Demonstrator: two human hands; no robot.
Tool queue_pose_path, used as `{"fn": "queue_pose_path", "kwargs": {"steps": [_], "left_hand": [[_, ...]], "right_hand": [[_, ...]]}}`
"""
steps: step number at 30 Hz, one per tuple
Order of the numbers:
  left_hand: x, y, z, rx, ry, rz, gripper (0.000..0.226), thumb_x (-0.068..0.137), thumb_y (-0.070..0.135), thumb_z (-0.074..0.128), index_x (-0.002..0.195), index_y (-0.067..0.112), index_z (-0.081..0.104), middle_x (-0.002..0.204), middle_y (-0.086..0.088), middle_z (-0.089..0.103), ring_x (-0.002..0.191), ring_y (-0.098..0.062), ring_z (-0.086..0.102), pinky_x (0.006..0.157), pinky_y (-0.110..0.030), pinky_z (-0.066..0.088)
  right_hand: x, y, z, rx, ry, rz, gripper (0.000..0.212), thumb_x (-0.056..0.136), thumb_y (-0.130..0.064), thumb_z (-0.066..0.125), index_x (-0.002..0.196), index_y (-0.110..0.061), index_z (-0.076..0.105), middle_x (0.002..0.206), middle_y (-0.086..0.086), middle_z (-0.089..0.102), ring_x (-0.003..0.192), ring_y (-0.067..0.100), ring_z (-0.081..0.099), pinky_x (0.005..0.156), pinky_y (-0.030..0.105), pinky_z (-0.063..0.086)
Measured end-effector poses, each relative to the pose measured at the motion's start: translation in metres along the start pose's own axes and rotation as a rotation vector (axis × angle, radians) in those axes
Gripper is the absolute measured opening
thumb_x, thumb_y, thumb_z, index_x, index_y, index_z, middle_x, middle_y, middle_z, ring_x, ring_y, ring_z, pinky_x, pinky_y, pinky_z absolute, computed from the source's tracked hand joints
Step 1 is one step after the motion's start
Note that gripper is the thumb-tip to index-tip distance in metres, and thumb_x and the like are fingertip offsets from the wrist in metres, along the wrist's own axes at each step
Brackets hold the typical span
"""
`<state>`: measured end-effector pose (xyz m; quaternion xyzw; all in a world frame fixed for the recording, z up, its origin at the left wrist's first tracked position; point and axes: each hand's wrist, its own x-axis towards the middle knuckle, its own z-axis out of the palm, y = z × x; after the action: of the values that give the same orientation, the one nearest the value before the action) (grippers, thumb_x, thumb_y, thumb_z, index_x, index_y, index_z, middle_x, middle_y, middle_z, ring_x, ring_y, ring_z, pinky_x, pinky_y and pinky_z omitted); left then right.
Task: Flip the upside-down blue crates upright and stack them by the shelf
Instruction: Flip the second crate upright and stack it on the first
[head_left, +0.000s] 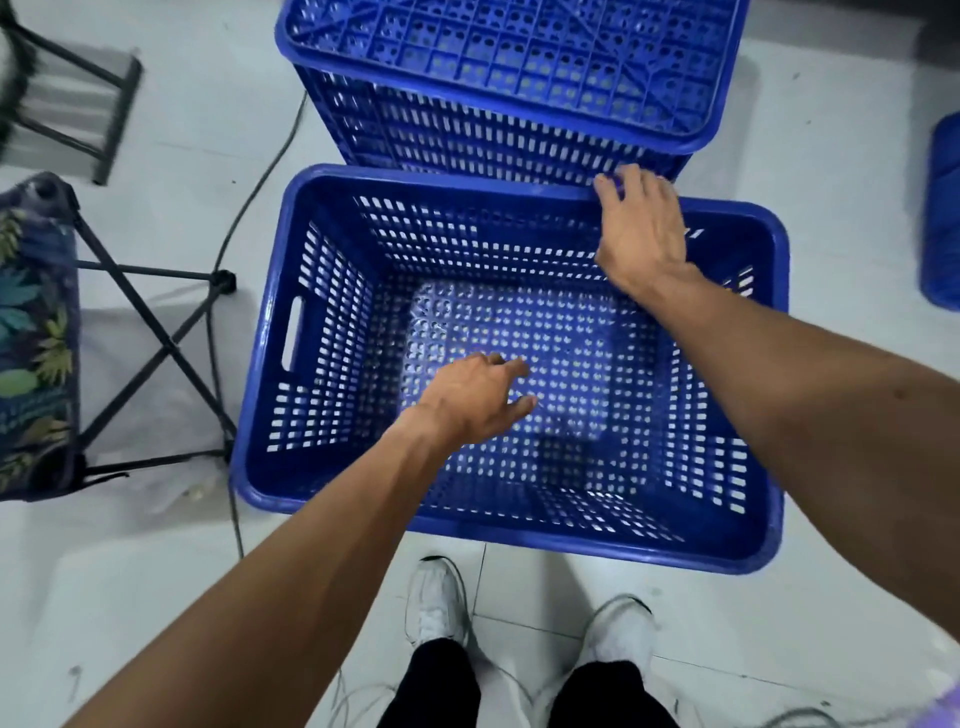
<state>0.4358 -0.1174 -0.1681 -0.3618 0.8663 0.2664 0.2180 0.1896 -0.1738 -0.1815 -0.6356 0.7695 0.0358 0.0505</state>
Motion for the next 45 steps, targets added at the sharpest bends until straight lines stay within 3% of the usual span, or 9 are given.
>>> {"fn": "queue_pose_path", "kwargs": {"steps": [7, 15, 22, 27, 29, 32, 35, 41, 45], "left_hand": [[-0.035, 0.005, 0.011, -0.072, -0.073, -0.077, 0.05, 0.098, 0.054, 0.04, 0.137, 0.023, 0.05, 0.121, -0.009, 0.066, 0.11, -0.031, 0.061, 0.087, -0.041, 0.049], [-0.092, -0.028, 0.033, -0.047, -0.137, -0.252, 0.047, 0.098, 0.045, 0.042, 0.135, 0.018, 0.05, 0.126, -0.016, 0.062, 0.114, -0.034, 0.058, 0.09, -0.041, 0.047], [-0.126, -0.059, 0.049, -0.022, -0.198, -0.319, 0.068, 0.092, 0.071, 0.032, 0.139, 0.024, 0.048, 0.145, -0.011, 0.05, 0.13, -0.032, 0.048, 0.107, -0.043, 0.038], [-0.139, -0.073, 0.064, 0.025, -0.08, -0.377, 0.054, 0.097, 0.057, 0.036, 0.125, 0.015, 0.057, 0.127, -0.014, 0.061, 0.115, -0.031, 0.056, 0.101, -0.044, 0.044], [-0.139, -0.093, 0.067, 0.108, 0.03, -0.414, 0.051, 0.095, 0.051, 0.043, 0.126, 0.012, 0.053, 0.132, -0.016, 0.056, 0.122, -0.03, 0.051, 0.108, -0.046, 0.039], [-0.141, -0.127, 0.067, 0.28, 0.159, -0.414, 0.092, 0.085, 0.058, 0.057, 0.151, 0.005, 0.023, 0.162, -0.02, 0.015, 0.15, -0.032, 0.013, 0.122, -0.046, 0.011], [-0.14, -0.153, 0.06, 0.33, 0.197, -0.446, 0.117, 0.078, 0.06, 0.065, 0.155, 0.001, 0.0, 0.163, -0.02, -0.004, 0.151, -0.034, -0.001, 0.121, -0.048, 0.008], [-0.117, -0.169, 0.051, 0.047, 0.267, -0.594, 0.092, 0.087, 0.005, 0.059, 0.153, 0.0, -0.005, 0.16, -0.03, -0.007, 0.145, -0.045, 0.021, 0.114, -0.048, 0.032], [-0.109, -0.171, 0.038, 0.001, 0.278, -0.602, 0.085, 0.089, -0.004, 0.051, 0.152, -0.004, -0.006, 0.158, -0.034, 0.006, 0.136, -0.049, 0.037, 0.103, -0.053, 0.042]], "right_hand": [[-0.099, -0.025, -0.01, 0.052, -0.214, -0.099, 0.056, 0.08, -0.002, 0.062, 0.135, -0.007, 0.051, 0.125, 0.014, 0.053, 0.113, 0.031, 0.052, 0.105, 0.045, 0.04], [-0.208, -0.025, -0.004, 0.04, -0.557, -0.033, 0.061, 0.091, -0.025, 0.06, 0.146, -0.015, 0.035, 0.139, 0.01, 0.046, 0.124, 0.029, 0.047, 0.105, 0.042, 0.038], [-0.255, -0.037, 0.014, 0.075, -0.684, -0.002, 0.065, 0.093, -0.054, 0.053, 0.145, -0.017, 0.039, 0.14, 0.008, 0.048, 0.125, 0.028, 0.048, 0.103, 0.043, 0.039], [-0.271, -0.045, 0.026, 0.007, -0.592, 0.094, 0.065, 0.092, -0.049, 0.054, 0.144, -0.014, 0.035, 0.136, 0.009, 0.047, 0.124, 0.027, 0.047, 0.104, 0.041, 0.038], [-0.266, -0.035, 0.028, -0.055, -0.509, 0.115, 0.067, 0.089, -0.043, 0.06, 0.144, -0.012, 0.035, 0.135, 0.01, 0.045, 0.124, 0.027, 0.044, 0.109, 0.041, 0.035], [-0.255, -0.01, 0.031, -0.192, -0.411, 0.16, 0.075, 0.084, -0.031, 0.066, 0.146, -0.006, 0.032, 0.146, 0.016, 0.036, 0.137, 0.031, 0.033, 0.118, 0.045, 0.025], [-0.242, 0.017, 0.037, -0.255, -0.363, 0.204, 0.082, 0.079, -0.021, 0.071, 0.148, -0.001, 0.03, 0.152, 0.02, 0.032, 0.142, 0.034, 0.027, 0.118, 0.047, 0.022], [-0.218, 0.036, 0.035, -0.308, -0.41, 0.35, 0.084, 0.081, -0.015, 0.067, 0.151, -0.001, 0.022, 0.159, 0.019, 0.02, 0.147, 0.034, 0.016, 0.117, 0.052, 0.021], [-0.207, 0.038, 0.031, -0.163, -0.375, 0.436, 0.092, 0.073, -0.002, 0.074, 0.149, -0.001, 0.022, 0.16, 0.019, 0.015, 0.147, 0.035, 0.016, 0.114, 0.059, 0.025]]}}
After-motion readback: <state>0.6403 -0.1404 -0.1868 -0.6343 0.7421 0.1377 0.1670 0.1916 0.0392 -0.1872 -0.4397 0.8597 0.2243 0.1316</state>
